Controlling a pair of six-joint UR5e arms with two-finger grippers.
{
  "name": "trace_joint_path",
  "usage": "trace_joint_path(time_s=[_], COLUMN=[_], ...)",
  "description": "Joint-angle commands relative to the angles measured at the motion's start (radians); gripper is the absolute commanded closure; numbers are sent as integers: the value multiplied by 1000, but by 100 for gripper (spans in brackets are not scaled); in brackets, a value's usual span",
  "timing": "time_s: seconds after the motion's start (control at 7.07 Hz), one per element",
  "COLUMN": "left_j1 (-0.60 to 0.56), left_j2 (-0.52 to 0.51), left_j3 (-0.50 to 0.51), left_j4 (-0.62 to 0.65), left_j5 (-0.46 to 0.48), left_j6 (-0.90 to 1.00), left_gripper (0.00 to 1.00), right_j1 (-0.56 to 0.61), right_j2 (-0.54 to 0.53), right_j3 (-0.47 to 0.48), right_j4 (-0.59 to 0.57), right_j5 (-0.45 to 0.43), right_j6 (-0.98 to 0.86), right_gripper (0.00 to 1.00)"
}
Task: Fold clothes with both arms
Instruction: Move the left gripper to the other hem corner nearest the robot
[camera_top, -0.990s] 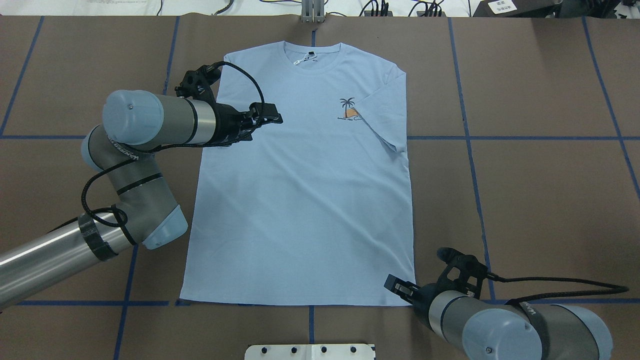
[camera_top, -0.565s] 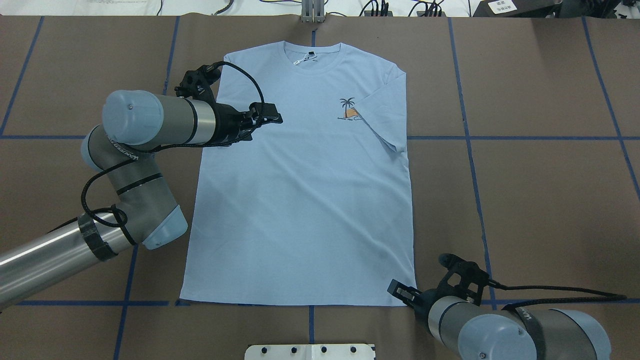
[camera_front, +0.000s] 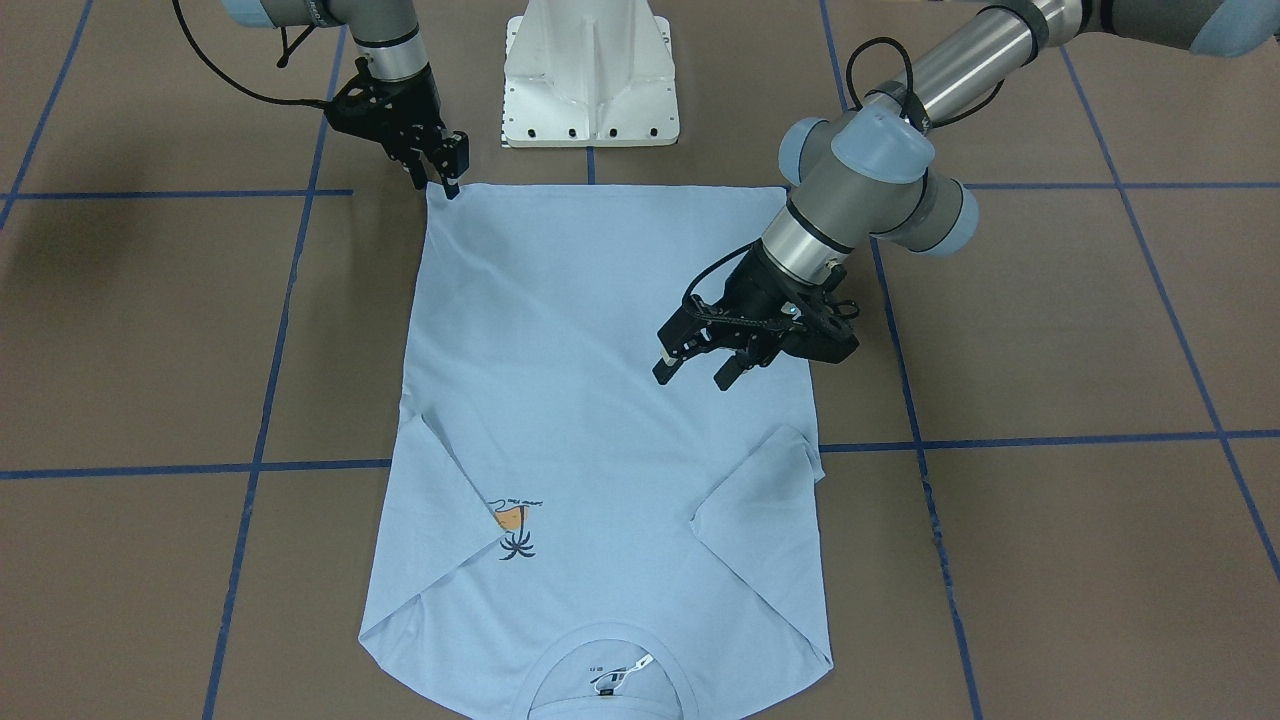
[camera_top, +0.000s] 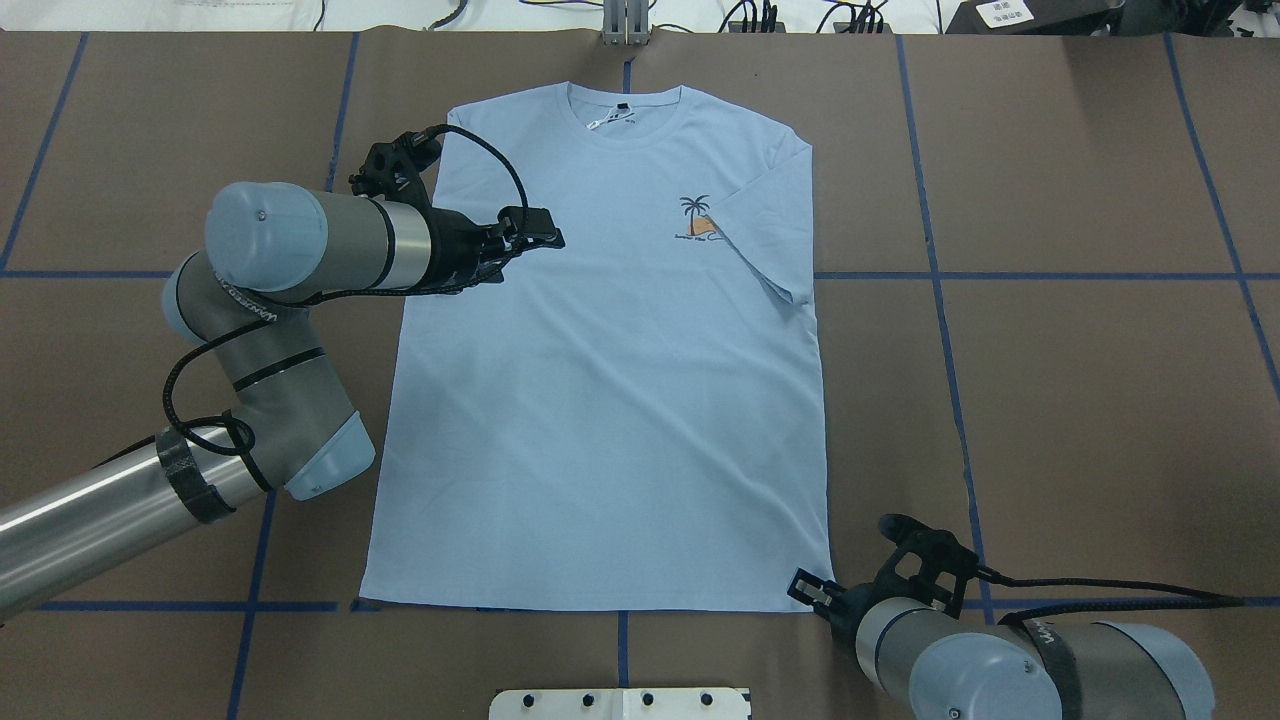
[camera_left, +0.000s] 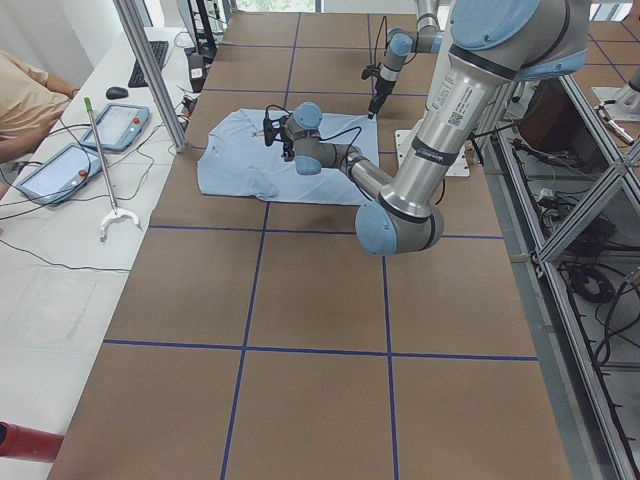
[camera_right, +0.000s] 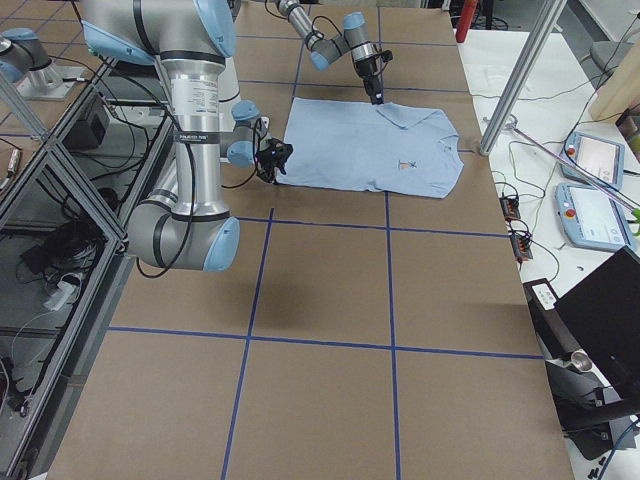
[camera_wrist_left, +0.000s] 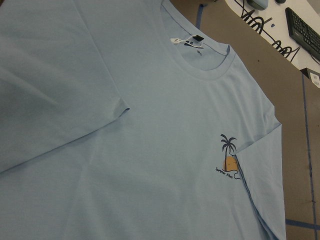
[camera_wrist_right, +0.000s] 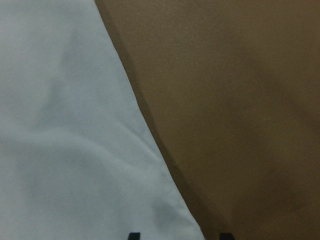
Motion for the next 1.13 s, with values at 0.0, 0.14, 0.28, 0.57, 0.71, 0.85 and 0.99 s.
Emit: trace_joint_path(time_s=[0.0, 0.14, 0.28, 0.57, 0.71, 0.85, 0.99], left_j1=[0, 0, -1, -2, 21, 105, 168], left_j2=[0, 0, 0, 71, 136, 196, 269], left_j3=[-1, -1, -3, -66, -154, -305, -452], left_j4=[0, 0, 1, 1, 73, 301, 427], left_j5=[0, 0, 0, 8, 55, 125, 171], left_j6=[0, 0, -2, -3, -18, -18, -21], left_gripper=[0, 0, 0, 0, 0, 1, 1], right_j1=[-4, -8, -10, -6, -1, -1, 5], right_j2=[0, 0, 0, 0, 6, 12, 6], right_j3=[-7, -9, -7, -3, 22, 28, 45], right_j4=[0, 0, 1, 1, 1, 1, 1], right_j5=[1, 2, 4, 5, 7, 8, 13], right_j6=[0, 0, -1, -3, -8, -9, -9], right_gripper=[64, 86, 100, 100, 100, 100, 100])
